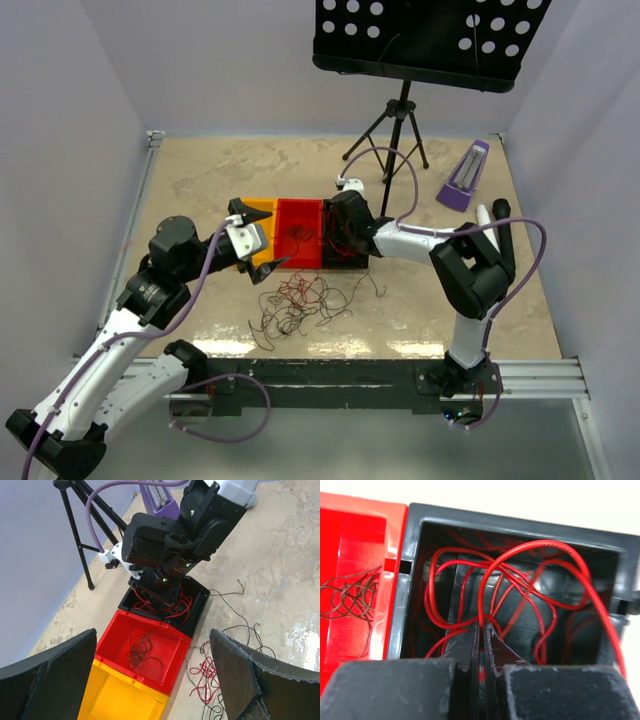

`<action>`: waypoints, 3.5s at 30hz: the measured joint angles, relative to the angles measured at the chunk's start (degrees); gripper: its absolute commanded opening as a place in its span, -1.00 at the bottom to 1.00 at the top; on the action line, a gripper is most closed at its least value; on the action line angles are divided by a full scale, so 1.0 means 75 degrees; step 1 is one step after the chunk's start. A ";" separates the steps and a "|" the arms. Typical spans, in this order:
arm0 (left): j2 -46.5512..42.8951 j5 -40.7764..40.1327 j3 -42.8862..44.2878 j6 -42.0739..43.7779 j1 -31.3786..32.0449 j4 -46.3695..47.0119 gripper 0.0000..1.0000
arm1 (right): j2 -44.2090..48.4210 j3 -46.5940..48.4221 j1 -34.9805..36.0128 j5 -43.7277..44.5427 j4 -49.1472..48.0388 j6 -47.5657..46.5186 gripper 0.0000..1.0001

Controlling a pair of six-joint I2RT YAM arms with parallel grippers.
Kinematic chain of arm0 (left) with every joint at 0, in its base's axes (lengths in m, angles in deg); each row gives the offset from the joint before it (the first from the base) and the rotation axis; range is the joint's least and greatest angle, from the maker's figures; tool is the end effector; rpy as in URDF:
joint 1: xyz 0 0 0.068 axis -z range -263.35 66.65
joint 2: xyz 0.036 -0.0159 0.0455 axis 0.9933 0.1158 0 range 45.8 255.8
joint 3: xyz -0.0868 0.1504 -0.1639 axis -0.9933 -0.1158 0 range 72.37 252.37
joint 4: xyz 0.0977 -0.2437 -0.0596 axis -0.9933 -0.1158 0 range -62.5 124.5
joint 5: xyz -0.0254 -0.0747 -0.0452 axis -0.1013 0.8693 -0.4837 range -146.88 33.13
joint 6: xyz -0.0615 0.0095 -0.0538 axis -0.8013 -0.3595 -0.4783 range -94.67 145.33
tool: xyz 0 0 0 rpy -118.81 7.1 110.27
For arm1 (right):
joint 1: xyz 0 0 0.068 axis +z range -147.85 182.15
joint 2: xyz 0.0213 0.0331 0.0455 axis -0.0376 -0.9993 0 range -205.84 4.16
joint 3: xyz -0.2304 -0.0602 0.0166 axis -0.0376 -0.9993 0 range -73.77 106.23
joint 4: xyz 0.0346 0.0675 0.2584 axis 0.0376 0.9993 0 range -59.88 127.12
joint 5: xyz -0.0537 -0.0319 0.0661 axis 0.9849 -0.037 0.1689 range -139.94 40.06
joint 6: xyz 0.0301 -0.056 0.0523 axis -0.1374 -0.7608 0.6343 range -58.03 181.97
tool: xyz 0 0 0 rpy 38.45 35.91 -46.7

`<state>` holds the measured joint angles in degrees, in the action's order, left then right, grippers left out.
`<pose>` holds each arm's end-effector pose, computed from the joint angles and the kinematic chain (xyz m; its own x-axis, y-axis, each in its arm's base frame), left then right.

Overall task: Untangle the cables
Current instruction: Place the cable in the bin, then untie the cable.

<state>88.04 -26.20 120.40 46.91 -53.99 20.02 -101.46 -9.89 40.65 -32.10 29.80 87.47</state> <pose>0.1831 -0.1449 0.3320 0.1943 0.2537 -0.9476 0.8494 0.4398 0.2919 0.3403 0.2425 0.1156 -0.6450 0.0106 -0.7641 -0.1495 0.9788 0.1397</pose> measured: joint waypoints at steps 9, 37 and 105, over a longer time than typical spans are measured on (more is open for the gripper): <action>0.0000 -0.0114 -0.0047 -0.0102 0.0000 0.0073 1.00 | -0.0160 0.0003 0.0000 -0.0114 -0.0149 0.0096 0.00; -0.0262 0.0699 -0.1999 0.1294 0.0000 -0.0530 1.00 | 0.4849 -0.2713 0.1836 -0.1343 -0.0854 0.0143 -0.17; -0.0685 0.1396 -0.2707 0.1953 0.0000 0.0609 1.00 | 0.6132 -0.2396 0.3156 -0.0778 -0.0708 0.0361 -1.00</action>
<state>82.90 -15.73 100.10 61.56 -53.99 24.59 -55.48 -27.86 64.33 -37.93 24.49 90.18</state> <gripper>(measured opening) 0.997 0.014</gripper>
